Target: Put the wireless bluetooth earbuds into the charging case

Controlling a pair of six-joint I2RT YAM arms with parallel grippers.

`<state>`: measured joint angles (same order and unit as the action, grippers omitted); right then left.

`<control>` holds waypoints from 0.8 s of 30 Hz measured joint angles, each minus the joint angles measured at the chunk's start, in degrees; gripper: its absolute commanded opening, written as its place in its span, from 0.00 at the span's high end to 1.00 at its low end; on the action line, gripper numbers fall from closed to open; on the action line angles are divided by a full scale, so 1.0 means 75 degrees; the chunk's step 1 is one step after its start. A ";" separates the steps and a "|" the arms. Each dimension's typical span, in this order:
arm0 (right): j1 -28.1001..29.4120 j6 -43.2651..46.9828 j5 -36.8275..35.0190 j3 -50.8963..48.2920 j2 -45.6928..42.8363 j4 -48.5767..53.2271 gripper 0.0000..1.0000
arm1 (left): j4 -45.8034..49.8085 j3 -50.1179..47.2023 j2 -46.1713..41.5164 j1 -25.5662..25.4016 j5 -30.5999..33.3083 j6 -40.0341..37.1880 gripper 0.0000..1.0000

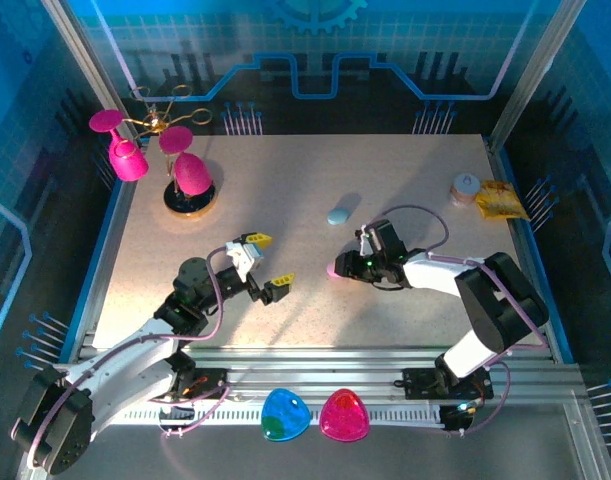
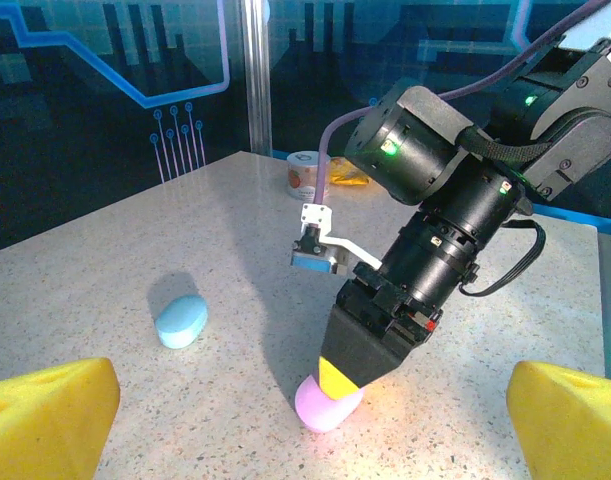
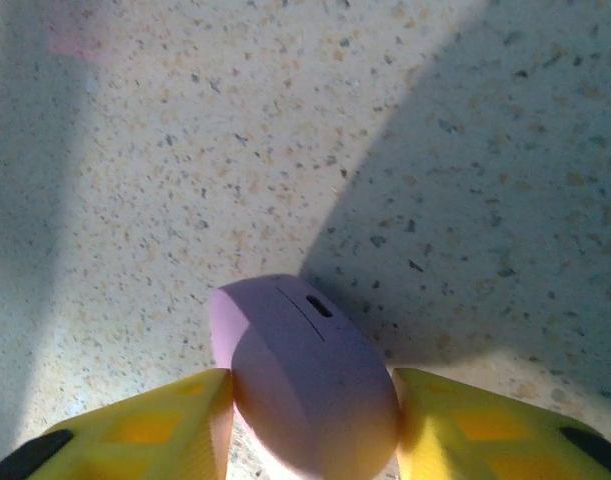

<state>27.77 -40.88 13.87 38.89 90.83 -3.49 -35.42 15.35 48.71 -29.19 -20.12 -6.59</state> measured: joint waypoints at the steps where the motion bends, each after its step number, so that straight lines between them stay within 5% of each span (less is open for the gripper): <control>1: -0.0015 -0.0017 -0.0006 -0.0009 0.0023 0.0006 0.52 | 0.0003 0.0000 0.0000 0.0000 0.0003 0.0000 0.01; 9: -0.0064 0.0035 -0.0248 -0.0029 -0.0114 0.0149 0.30 | 0.0000 0.0000 0.0000 0.0000 0.0297 0.0000 0.01; 15: -0.0122 0.0670 -0.1218 -0.0093 -0.1323 0.0708 0.01 | 0.0166 0.0000 -0.0006 0.0009 0.1574 -0.0029 0.01; 24: -0.1090 0.3206 -0.3346 -0.0344 -0.3281 0.0315 0.00 | 0.1230 0.0134 0.0294 0.1043 0.4170 -0.0169 0.01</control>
<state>19.59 -16.84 -11.22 36.32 66.22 -1.13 -26.20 16.36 50.92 -21.37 11.16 -7.86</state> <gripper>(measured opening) 0.996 0.994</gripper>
